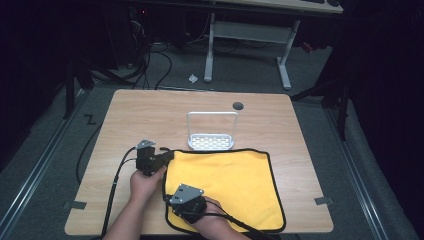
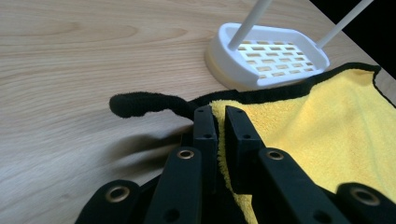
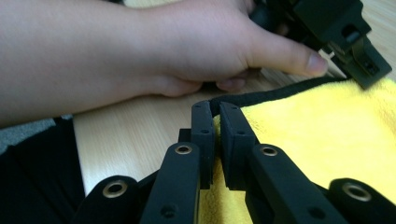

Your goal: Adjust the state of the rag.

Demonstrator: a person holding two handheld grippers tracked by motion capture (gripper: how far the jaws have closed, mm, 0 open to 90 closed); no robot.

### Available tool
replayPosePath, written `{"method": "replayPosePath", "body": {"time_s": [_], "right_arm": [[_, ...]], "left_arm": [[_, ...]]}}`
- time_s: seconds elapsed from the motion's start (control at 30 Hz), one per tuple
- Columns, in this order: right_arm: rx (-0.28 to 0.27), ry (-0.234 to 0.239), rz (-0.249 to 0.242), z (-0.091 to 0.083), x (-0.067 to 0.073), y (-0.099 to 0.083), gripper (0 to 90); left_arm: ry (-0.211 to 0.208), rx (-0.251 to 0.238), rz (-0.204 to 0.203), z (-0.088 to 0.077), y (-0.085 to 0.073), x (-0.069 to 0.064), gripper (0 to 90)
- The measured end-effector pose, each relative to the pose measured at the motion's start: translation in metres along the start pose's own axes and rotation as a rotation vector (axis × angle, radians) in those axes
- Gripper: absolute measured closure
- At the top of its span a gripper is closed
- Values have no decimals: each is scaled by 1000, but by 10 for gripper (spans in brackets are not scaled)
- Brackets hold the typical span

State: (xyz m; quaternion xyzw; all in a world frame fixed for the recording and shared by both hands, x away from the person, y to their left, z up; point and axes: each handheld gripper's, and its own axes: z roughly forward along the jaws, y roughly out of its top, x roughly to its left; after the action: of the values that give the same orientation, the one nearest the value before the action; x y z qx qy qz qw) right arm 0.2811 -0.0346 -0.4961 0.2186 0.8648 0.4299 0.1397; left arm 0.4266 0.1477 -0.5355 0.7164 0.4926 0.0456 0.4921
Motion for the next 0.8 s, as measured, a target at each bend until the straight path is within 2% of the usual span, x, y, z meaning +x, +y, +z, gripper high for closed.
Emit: {"method": "replayPosePath", "body": {"time_s": [0.1, 0.23, 0.43, 0.53, 0.67, 0.8], "right_arm": [[-6, 12, -18, 6, 7, 9, 855], [-24, 34, -42, 17, 19, 24, 855], [-60, 69, -79, 36, 38, 51, 854], [-75, 85, -104, 43, 46, 63, 854], [-85, 90, -124, 45, 53, 70, 854], [-90, 69, -122, 38, 49, 67, 854]], "left_arm": [[21, 1, 12, -11, -2, 5, 836], [40, -34, -17, -37, -1, 20, 837], [90, -90, -53, -83, 1, 42, 838], [105, -106, -53, -100, 1, 47, 838], [104, -127, -49, -110, 4, 46, 838], [125, -125, -55, -103, 10, 35, 838]]}}
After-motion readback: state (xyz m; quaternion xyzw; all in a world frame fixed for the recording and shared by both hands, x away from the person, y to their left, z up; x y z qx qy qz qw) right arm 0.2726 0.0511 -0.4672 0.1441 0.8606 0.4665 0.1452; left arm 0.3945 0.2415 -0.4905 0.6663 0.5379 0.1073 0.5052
